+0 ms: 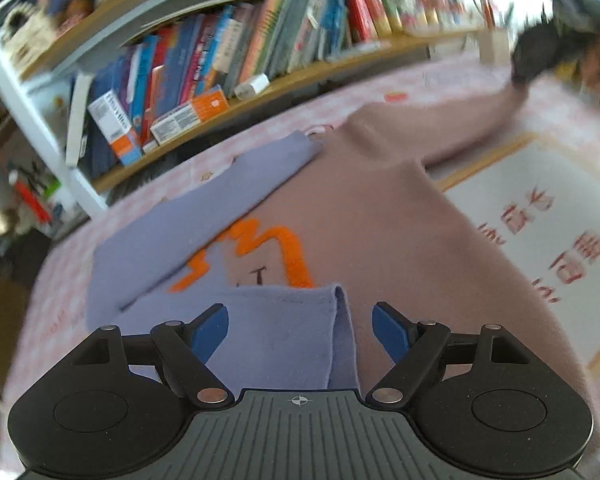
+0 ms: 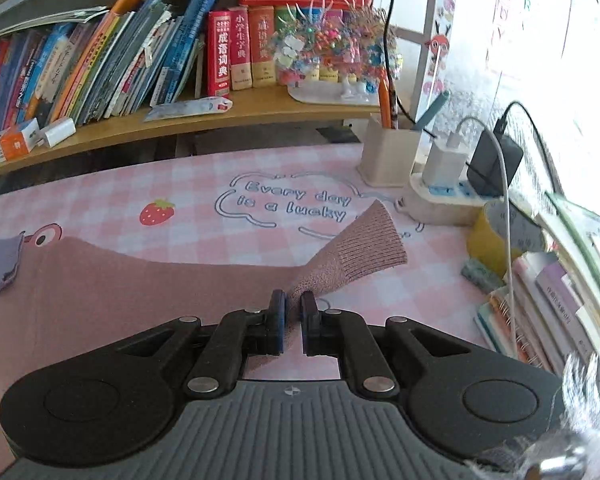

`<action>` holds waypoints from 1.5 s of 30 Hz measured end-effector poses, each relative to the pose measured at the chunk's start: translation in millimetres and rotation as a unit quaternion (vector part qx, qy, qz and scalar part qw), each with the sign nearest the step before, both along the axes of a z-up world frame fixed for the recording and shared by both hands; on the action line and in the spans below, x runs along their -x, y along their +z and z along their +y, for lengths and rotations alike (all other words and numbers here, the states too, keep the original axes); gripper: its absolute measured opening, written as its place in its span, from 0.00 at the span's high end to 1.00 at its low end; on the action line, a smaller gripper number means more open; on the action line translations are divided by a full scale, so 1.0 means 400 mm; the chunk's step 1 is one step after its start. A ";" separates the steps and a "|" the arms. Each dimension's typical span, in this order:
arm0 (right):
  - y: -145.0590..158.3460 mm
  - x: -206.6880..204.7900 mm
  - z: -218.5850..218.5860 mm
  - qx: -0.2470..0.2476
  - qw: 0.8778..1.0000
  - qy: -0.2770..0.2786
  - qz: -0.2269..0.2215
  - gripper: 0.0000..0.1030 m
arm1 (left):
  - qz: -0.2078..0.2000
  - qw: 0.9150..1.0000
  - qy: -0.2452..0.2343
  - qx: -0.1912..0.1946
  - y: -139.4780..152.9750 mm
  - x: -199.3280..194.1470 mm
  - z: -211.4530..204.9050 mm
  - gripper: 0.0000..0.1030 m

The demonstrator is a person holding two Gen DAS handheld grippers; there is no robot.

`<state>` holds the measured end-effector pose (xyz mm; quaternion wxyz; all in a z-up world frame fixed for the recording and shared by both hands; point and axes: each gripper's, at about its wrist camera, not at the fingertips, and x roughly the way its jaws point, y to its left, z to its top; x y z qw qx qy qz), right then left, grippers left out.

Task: Fold clothes

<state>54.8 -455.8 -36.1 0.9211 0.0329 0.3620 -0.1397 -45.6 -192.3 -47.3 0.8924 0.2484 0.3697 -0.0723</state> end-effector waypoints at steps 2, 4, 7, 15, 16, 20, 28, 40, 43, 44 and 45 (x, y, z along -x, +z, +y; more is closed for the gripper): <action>0.008 0.007 0.005 0.007 1.000 0.004 -0.005 0.93 | 0.011 1.000 0.016 -0.012 -0.023 -0.029 -0.012 0.48; 0.016 0.010 0.009 0.015 1.000 0.009 -0.010 0.93 | 0.015 1.000 0.026 0.000 -0.027 -0.044 -0.004 0.78; 0.025 0.010 0.007 0.032 0.999 0.018 -0.018 0.94 | -0.026 0.997 0.066 0.028 0.016 -0.030 0.055 0.91; -0.002 -0.022 -0.078 0.046 0.999 -0.013 -0.005 0.97 | -0.047 0.957 0.243 0.153 0.110 0.150 0.411 0.92; -0.012 -0.022 -0.084 0.042 0.999 -0.013 0.001 0.97 | -0.033 0.955 0.251 0.155 0.095 0.179 0.431 0.91; -0.044 -0.008 -0.089 0.034 0.999 -0.013 0.013 0.97 | 0.008 0.946 0.277 0.166 0.048 0.258 0.473 0.91; -0.083 0.013 -0.089 0.037 0.999 -0.018 0.023 0.97 | 0.042 0.953 0.252 0.161 0.012 0.240 0.436 0.91; -0.068 -0.005 -0.125 0.024 0.999 -0.027 0.033 0.71 | 0.070 0.963 0.193 0.173 0.008 0.198 0.413 0.90; -0.045 0.050 -0.087 -0.001 1.000 -0.006 0.024 0.71 | 0.099 0.971 0.146 0.159 0.018 0.217 0.401 0.88; -0.038 0.069 -0.065 -0.012 1.000 0.013 0.022 0.71 | 0.107 0.973 0.133 0.156 0.025 0.221 0.404 0.85; -0.030 0.089 -0.042 -0.025 0.999 0.035 0.021 0.71 | 0.114 0.973 0.125 0.158 0.034 0.223 0.414 0.81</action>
